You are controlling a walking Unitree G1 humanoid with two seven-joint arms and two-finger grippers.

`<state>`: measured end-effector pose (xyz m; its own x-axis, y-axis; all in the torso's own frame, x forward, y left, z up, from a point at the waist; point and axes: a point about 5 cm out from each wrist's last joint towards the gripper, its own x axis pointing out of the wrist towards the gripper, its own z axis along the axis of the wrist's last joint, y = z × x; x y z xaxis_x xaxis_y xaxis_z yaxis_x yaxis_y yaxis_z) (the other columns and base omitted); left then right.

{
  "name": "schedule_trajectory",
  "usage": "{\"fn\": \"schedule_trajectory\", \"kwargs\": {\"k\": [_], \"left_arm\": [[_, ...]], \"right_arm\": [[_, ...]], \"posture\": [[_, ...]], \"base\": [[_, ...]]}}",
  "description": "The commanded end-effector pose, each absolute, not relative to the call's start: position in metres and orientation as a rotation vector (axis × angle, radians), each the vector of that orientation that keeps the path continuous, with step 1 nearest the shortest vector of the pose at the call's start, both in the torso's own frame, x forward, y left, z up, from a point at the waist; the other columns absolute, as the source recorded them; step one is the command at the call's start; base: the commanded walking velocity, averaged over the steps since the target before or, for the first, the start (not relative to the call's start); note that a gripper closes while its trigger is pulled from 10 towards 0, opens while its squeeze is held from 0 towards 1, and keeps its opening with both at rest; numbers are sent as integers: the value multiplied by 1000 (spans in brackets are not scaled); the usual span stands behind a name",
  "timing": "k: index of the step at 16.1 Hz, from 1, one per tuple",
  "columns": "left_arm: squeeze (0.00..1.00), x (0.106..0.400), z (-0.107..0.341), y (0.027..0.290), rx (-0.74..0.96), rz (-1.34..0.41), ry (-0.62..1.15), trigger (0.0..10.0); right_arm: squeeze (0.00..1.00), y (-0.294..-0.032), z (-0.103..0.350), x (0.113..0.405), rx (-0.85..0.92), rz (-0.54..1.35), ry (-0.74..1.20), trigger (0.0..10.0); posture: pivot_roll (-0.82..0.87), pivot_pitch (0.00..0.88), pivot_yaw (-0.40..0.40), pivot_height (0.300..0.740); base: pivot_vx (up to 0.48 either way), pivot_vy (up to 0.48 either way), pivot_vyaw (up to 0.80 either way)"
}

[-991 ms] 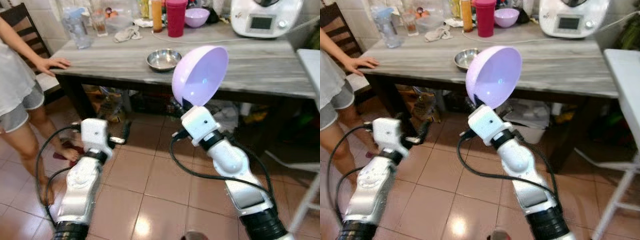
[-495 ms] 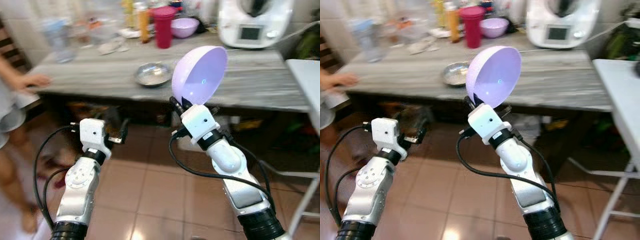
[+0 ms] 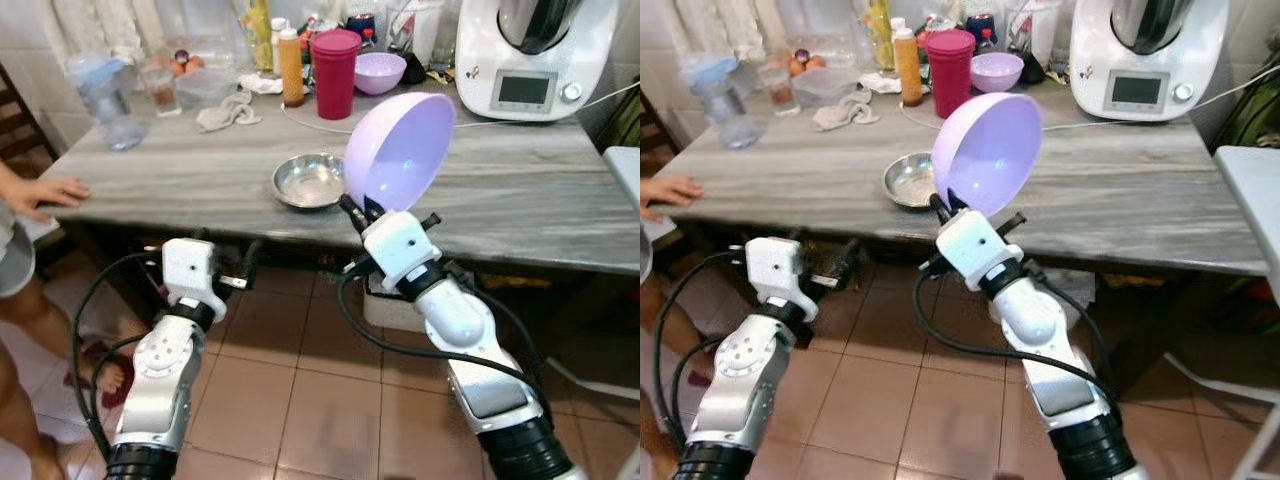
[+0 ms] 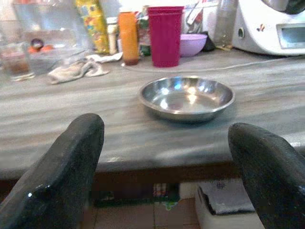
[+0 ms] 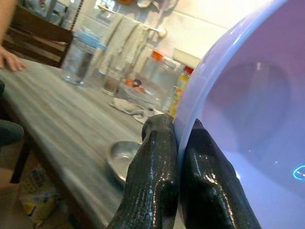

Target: Setting the table

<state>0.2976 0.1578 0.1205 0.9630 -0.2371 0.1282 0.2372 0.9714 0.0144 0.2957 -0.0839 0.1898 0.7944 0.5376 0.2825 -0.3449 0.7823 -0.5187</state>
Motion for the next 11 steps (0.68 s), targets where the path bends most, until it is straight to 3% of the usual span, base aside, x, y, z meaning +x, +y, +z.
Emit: {"fn": "schedule_trajectory", "kwargs": {"k": [1, 11], "left_arm": [[0, 297, 123, 155, -3, -253, -140, 10000], [0, 279, 117, 180, 30, -162, -126, 10000]], "right_arm": [[0, -90, 192, 295, -467, 471, -440, 10000], [0, -129, 179, 273, -398, 284, -344, 10000]], "posture": [[-160, 71, 55, 740], [-175, 78, 56, 740]], "base": [[394, 0, 0], [392, 0, 0]]}}
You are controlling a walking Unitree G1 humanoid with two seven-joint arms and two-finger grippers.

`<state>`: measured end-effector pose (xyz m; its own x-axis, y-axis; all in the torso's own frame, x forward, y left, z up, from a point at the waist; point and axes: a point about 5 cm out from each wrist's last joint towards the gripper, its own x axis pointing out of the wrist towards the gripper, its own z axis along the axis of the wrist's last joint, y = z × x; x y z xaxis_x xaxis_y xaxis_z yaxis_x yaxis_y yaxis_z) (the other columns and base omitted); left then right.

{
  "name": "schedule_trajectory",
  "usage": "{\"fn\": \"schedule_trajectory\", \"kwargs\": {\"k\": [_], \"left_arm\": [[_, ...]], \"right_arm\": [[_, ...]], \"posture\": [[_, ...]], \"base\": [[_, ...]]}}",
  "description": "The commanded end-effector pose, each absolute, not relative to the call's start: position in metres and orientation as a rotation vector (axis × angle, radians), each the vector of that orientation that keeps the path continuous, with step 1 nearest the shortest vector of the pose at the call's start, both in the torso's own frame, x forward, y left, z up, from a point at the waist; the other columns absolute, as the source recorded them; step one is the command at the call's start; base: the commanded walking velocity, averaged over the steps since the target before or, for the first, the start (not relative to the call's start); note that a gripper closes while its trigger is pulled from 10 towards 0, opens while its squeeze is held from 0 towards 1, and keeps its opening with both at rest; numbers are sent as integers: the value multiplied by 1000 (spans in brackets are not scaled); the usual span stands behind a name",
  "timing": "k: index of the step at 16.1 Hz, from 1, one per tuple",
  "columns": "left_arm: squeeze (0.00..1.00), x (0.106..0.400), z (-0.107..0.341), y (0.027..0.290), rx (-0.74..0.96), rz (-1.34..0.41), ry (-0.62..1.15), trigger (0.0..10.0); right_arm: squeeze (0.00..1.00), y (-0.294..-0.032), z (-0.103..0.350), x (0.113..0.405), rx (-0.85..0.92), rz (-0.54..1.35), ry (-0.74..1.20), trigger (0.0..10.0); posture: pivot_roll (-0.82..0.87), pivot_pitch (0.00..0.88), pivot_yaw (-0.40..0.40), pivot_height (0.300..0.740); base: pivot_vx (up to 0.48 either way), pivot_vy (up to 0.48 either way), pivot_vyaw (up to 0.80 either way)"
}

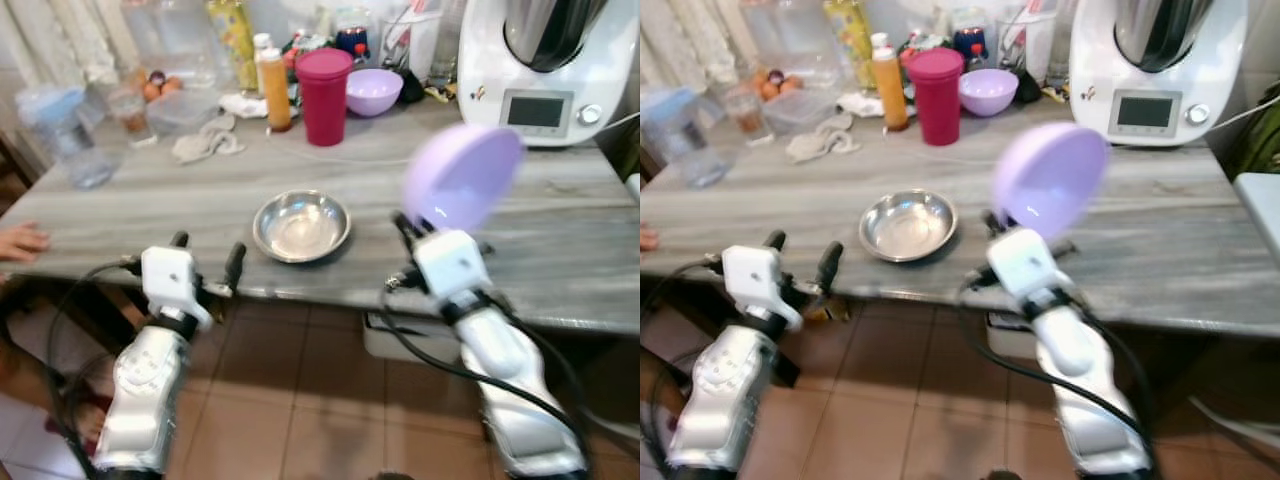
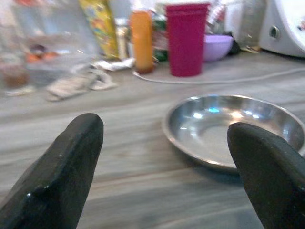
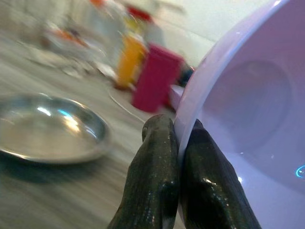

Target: Setting the table

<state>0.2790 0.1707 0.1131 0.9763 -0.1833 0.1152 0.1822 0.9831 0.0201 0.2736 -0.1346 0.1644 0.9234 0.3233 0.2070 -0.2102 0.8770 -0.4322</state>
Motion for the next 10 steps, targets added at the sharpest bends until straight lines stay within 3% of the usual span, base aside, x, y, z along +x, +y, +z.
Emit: {"fn": "schedule_trajectory", "kwargs": {"k": [1, 6, 10], "left_arm": [[0, 278, 117, 179, 29, -163, -124, 10000], [0, 281, 122, 172, 18, -178, -136, 10000], [0, 278, 121, 173, 20, -163, -135, 10000]], "right_arm": [[0, -129, 178, 270, -400, 282, -339, 10000], [0, -130, 182, 272, -435, 292, -340, 10000], [0, -126, 182, 272, -436, 315, -344, 10000]], "posture": [[-177, 78, 57, 740], [-182, 78, 58, 740], [-173, 77, 52, 740]], "base": [[386, 0, 0], [383, 0, 0], [244, 0, 639]]}}
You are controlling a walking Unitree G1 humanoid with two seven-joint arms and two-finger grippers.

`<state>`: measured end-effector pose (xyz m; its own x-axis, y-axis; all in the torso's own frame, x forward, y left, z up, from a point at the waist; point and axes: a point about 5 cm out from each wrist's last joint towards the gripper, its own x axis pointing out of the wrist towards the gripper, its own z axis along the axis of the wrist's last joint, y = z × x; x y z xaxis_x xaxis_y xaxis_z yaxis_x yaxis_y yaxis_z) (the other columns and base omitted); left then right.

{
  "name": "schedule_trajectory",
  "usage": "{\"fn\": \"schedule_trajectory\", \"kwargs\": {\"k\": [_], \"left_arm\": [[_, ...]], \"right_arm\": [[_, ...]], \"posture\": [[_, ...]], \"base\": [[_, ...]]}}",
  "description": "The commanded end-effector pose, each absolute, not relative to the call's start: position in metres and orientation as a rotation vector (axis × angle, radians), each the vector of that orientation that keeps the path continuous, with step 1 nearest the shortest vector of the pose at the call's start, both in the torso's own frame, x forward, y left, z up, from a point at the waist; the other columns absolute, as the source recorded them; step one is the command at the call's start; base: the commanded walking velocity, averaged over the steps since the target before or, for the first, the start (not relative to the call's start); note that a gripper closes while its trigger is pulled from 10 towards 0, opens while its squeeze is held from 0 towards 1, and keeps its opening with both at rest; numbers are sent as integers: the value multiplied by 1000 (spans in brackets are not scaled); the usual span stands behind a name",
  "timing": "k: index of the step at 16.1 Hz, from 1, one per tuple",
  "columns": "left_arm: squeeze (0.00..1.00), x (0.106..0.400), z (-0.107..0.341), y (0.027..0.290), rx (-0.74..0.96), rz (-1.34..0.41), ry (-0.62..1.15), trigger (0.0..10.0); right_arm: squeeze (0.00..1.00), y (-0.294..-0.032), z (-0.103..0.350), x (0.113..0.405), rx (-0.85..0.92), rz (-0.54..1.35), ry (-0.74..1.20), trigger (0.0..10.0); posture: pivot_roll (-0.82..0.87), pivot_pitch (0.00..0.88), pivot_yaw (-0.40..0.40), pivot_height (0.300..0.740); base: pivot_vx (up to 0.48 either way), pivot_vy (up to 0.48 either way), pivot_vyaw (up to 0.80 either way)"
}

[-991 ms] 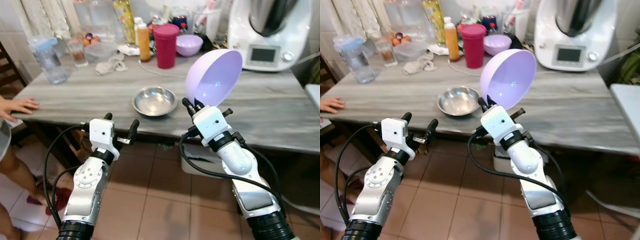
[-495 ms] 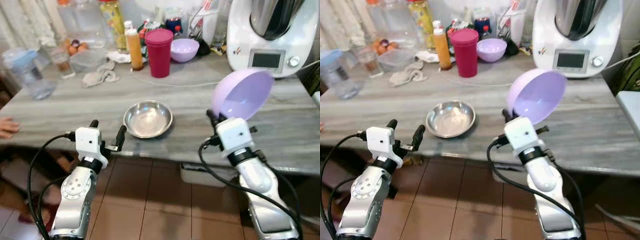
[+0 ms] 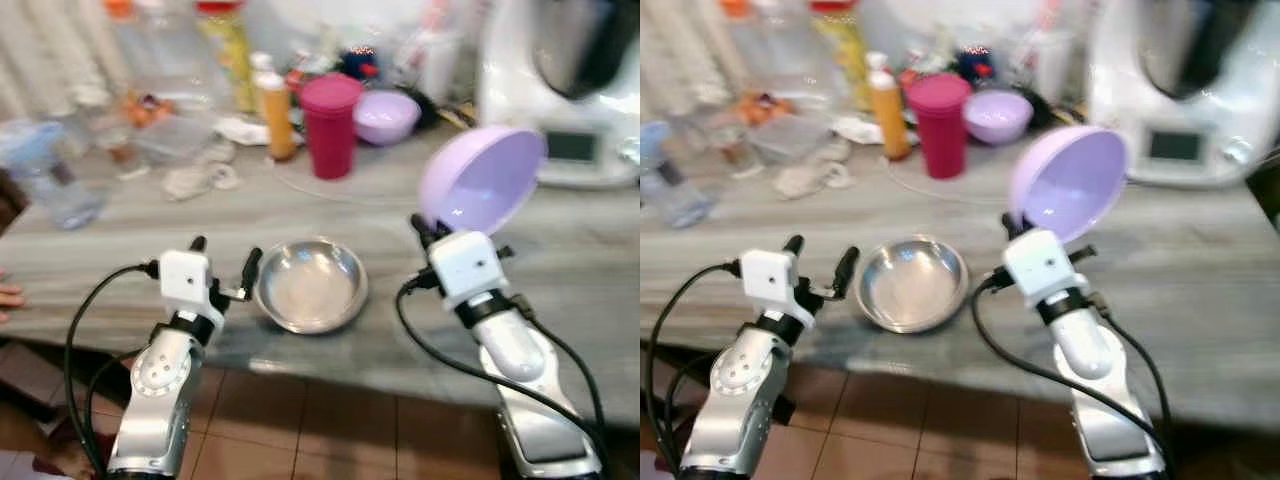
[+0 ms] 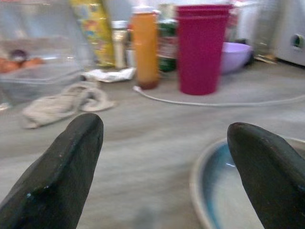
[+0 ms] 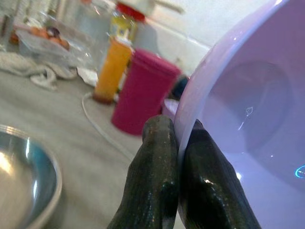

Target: Setting the table

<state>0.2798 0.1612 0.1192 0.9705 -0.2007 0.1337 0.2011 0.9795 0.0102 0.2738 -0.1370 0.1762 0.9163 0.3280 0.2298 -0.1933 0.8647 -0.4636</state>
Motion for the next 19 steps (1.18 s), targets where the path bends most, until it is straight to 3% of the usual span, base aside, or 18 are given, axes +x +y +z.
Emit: {"fn": "schedule_trajectory", "kwargs": {"k": [1, 9, 13, 19], "left_arm": [[0, 277, 121, 173, 16, -158, -139, 10000], [0, 259, 122, 174, 84, -182, -158, 10000], [0, 243, 113, 173, 133, -269, -120, 10000], [0, 234, 118, 170, 166, -331, -145, 10000]], "right_arm": [[0, -124, 181, 272, -435, 325, -343, 10000], [0, -117, 186, 275, -445, 419, -349, 10000], [0, -96, 189, 282, -538, 693, -355, 10000], [0, -95, 195, 308, -675, 1005, -300, 10000]], "posture": [[-171, 79, 52, 740], [-157, 100, 33, 740], [-150, 119, 30, 740], [-118, 141, -12, 740]], "base": [[0, 0, 525], [0, 0, 112], [0, 0, 0], [0, 0, 0]]}}
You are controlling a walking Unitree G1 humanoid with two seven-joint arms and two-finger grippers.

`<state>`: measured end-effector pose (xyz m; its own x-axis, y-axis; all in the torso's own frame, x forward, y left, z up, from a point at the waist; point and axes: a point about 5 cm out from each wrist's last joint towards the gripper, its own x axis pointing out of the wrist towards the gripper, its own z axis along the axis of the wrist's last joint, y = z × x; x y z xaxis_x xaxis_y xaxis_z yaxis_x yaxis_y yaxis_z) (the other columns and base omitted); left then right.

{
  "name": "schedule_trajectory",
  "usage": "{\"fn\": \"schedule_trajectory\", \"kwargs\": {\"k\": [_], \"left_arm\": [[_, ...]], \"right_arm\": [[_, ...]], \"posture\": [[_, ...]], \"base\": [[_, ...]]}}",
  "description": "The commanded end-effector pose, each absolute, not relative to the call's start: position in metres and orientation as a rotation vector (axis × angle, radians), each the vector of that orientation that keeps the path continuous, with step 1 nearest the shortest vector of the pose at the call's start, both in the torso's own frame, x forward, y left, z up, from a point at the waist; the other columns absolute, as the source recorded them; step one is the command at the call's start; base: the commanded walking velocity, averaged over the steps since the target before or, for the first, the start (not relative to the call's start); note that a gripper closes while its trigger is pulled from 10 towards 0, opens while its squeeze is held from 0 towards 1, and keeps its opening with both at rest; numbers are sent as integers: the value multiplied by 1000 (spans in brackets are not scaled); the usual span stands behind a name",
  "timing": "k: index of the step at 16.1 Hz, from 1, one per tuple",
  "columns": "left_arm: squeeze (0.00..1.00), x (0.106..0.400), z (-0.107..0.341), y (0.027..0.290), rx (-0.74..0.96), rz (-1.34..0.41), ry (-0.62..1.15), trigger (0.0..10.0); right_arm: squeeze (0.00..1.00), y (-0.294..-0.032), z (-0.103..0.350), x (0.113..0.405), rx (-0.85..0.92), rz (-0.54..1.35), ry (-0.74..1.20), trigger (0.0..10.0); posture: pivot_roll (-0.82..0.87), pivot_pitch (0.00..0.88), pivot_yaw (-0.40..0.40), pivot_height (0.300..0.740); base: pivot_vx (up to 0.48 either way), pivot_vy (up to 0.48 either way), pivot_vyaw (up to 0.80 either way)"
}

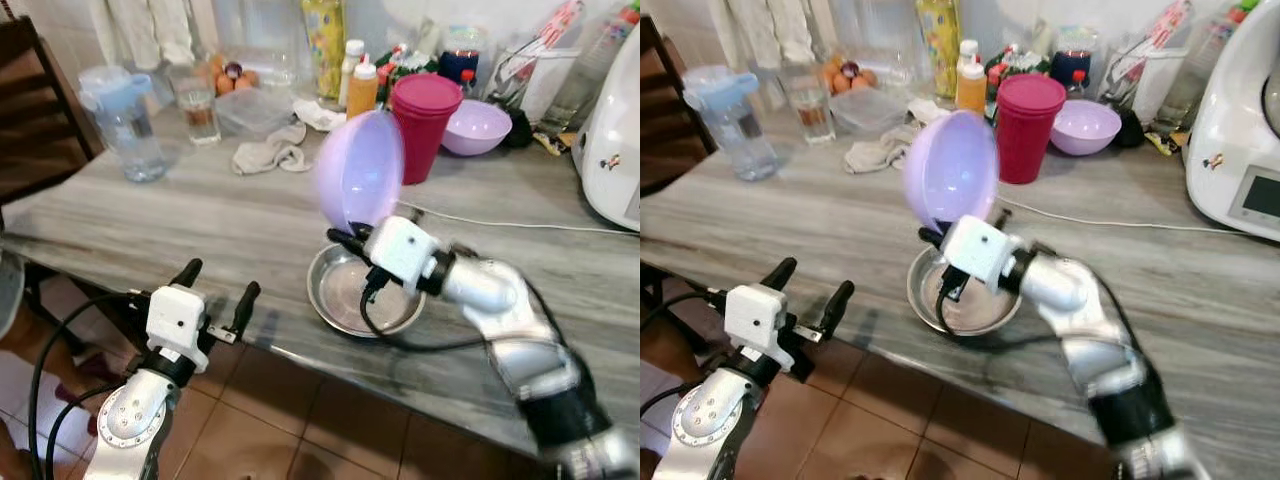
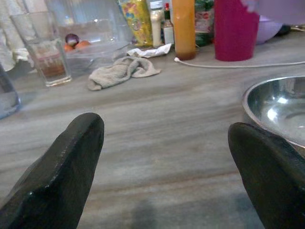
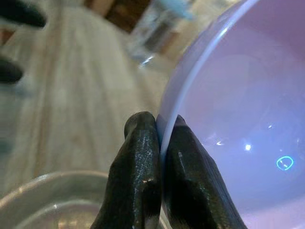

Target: Setting the table

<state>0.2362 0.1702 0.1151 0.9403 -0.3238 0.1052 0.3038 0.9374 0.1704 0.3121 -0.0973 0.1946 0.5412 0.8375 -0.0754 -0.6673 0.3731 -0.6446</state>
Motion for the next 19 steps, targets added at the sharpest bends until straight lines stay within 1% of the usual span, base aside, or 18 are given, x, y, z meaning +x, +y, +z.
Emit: {"fn": "schedule_trajectory", "kwargs": {"k": [1, 3, 4, 6, 8, 11, 14, 16, 18, 19], "left_arm": [[0, 233, 118, 172, 172, -330, -142, 10000], [0, 233, 118, 173, 174, -323, -141, 10000], [0, 231, 119, 172, 173, -322, -141, 10000], [0, 230, 119, 172, 175, -323, -142, 10000], [0, 228, 120, 174, 178, -327, -140, 10000], [0, 228, 121, 175, 178, -321, -138, 10000], [0, 227, 123, 174, 172, -322, -138, 10000], [0, 225, 122, 174, 172, -326, -134, 10000], [0, 225, 124, 175, 174, -330, -131, 10000], [0, 225, 124, 174, 176, -333, -133, 10000]], "right_arm": [[0, -95, 196, 316, -708, 1043, -289, 10000], [0, -94, 195, 325, -756, 1108, -274, 10000], [0, -89, 195, 331, -816, 1157, -279, 10000], [0, -84, 196, 335, -813, 1192, -281, 10000], [0, -78, 192, 339, -846, 1245, -279, 10000], [0, -63, 184, 342, -837, 1304, -298, 10000], [0, -55, 180, 341, -837, 1317, -329, 10000], [0, -46, 179, 343, -811, 1292, -364, 10000], [0, -36, 175, 343, -769, 1287, -363, 10000], [0, -35, 174, 343, -760, 1284, -359, 10000]], "posture": [[-116, 146, -12, 740], [-102, 146, -10, 740], [-97, 145, -7, 740], [-77, 137, -5, 740], [-61, 136, -3, 740], [-45, 140, 4, 740], [-38, 141, 9, 740], [-35, 144, 10, 740], [-18, 149, 15, 740], [-16, 150, 16, 740]], "base": [[0, 0, 0], [0, 0, 0], [0, 0, 0], [0, 0, 0], [0, 0, 0], [0, 0, 0], [0, 0, 0], [0, 0, 0], [0, 0, 0], [0, 0, 0]]}}
